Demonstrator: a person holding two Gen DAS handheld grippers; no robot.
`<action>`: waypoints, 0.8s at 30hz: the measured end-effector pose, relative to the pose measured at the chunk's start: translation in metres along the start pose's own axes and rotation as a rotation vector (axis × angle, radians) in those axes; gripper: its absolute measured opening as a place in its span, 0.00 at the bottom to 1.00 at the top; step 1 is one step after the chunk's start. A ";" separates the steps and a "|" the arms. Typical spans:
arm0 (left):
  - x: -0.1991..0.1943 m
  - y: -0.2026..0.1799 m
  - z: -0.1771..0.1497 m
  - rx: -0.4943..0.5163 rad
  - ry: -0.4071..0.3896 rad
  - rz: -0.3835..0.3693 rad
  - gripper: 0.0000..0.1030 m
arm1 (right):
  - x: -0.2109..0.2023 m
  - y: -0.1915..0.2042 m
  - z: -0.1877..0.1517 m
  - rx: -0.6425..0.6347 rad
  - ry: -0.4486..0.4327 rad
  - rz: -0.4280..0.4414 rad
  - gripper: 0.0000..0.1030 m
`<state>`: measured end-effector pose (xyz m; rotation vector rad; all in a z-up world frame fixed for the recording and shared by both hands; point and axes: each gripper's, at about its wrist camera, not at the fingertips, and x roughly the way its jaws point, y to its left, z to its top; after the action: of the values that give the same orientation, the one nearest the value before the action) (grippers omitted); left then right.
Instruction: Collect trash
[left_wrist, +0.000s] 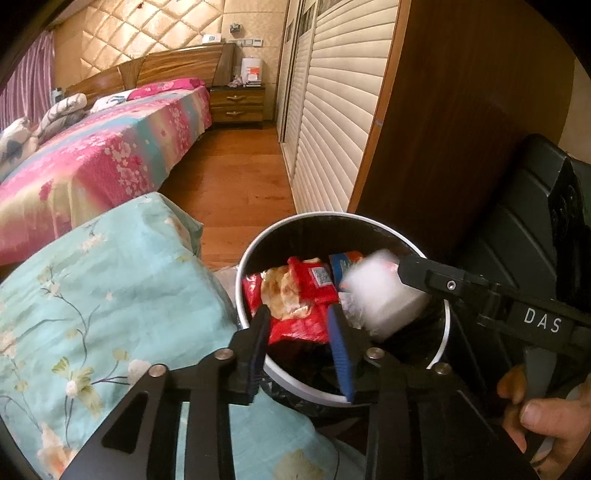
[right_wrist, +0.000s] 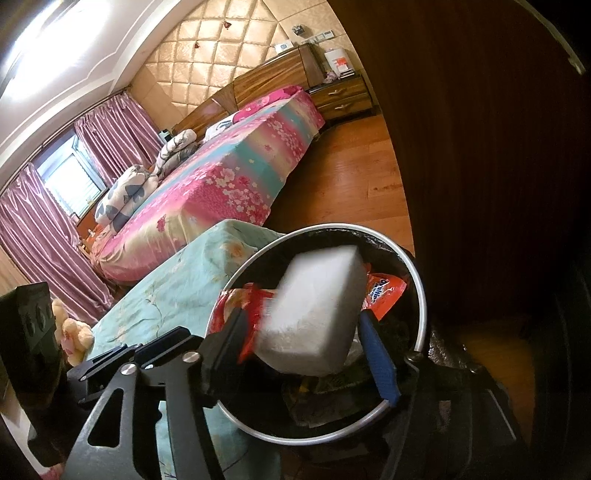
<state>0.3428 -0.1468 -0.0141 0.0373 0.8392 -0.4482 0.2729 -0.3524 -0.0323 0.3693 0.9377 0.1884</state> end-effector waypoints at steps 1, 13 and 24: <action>-0.002 0.000 -0.001 -0.001 -0.004 0.002 0.35 | -0.001 0.000 0.000 0.000 -0.002 0.000 0.65; -0.057 0.021 -0.036 -0.100 -0.066 0.005 0.52 | -0.023 0.016 -0.019 0.012 -0.042 0.016 0.79; -0.147 0.044 -0.104 -0.209 -0.207 0.079 0.69 | -0.055 0.069 -0.069 -0.054 -0.145 0.032 0.95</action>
<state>0.2017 -0.0312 0.0162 -0.1665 0.6747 -0.2824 0.1849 -0.2903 -0.0006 0.3433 0.7825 0.2130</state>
